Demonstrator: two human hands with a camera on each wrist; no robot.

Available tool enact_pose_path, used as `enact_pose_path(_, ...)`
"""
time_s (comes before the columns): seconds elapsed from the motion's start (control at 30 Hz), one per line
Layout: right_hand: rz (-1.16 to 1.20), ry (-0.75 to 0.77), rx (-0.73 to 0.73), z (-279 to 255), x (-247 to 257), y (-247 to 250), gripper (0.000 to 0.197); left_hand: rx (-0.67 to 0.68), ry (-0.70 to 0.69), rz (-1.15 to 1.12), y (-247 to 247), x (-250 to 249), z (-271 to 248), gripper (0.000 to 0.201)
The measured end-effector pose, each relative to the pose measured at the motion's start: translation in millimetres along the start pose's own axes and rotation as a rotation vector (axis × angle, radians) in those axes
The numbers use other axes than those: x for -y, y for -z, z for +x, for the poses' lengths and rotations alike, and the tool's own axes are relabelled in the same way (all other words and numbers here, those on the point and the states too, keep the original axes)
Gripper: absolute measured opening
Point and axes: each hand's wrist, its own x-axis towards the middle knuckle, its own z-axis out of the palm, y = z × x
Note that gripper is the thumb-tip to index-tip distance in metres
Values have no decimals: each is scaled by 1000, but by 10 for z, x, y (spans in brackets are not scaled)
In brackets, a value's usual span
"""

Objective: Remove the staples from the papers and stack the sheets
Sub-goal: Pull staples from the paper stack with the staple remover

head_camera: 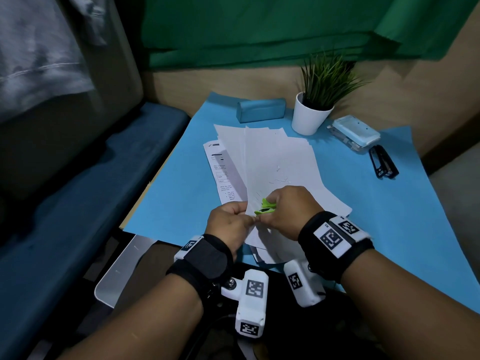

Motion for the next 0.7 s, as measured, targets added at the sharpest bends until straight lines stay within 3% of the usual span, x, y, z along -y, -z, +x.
enact_pose_path(0.1,53,-24,31,16,-35,26,35,12,-10,-4,-4,-3,-8,25)
enact_pose_path(0.17,158,-60,50,41,-86,7,27,7,1,-14,2,7,-2,25)
enact_pose_path(0.33,912,-281,147,20,-206,-69,13,-12,107,-75,15,-1,31,24)
enact_pose_path(0.43,1150,-373,199,8,-285,-127,13,6,144,-101,4,-25,34,25)
enact_pose_path(0.7,1596,-574,174,-15,-343,-212,11,26,202,-138,-95,-128,53,29)
